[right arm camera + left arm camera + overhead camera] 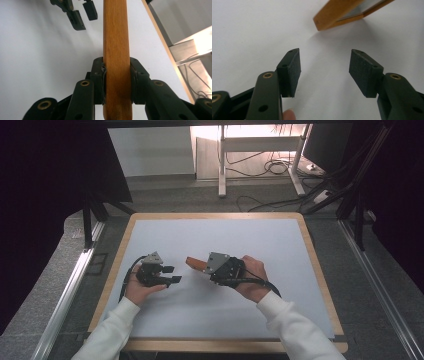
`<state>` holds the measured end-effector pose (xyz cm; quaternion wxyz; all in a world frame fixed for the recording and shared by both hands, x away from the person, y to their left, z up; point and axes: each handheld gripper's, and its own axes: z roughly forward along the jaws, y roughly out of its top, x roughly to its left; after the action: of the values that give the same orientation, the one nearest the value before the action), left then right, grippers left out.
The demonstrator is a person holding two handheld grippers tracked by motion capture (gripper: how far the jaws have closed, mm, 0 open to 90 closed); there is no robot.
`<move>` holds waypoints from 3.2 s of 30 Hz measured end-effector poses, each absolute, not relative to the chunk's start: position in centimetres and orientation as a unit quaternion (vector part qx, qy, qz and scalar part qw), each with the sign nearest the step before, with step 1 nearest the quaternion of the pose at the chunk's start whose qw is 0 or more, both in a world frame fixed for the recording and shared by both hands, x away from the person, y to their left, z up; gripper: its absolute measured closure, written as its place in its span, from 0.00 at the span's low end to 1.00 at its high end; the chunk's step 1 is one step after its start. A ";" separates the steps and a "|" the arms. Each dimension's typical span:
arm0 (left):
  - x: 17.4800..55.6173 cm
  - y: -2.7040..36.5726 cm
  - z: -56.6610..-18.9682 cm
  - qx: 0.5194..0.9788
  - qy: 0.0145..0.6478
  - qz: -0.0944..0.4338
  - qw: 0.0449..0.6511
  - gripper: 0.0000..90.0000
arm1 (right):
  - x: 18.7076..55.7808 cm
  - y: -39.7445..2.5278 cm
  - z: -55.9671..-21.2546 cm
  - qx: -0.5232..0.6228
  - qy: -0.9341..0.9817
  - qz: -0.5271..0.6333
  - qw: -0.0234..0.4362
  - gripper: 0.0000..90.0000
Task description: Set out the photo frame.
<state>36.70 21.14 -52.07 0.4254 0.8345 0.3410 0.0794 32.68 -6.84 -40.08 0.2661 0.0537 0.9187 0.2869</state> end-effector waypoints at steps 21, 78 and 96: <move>36.8 20.9 -52.2 0.838 0.337 0.076 0.422 0.47 | 33.2 -8.0 -38.5 0.045 0.932 0.292 0.209 0.76; 37.0 20.7 -52.7 0.839 0.337 0.069 0.422 0.44 | 41.1 -10.2 -39.5 0.191 0.899 0.325 0.226 0.38; 36.8 20.4 -52.5 0.837 0.341 0.085 0.421 0.42 | 37.3 -16.7 -39.9 0.272 0.840 0.430 0.191 0.27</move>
<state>36.77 20.35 -52.55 0.4208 0.8366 0.3405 0.0846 37.29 -16.69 -39.92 0.1908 0.2719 0.8397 0.4296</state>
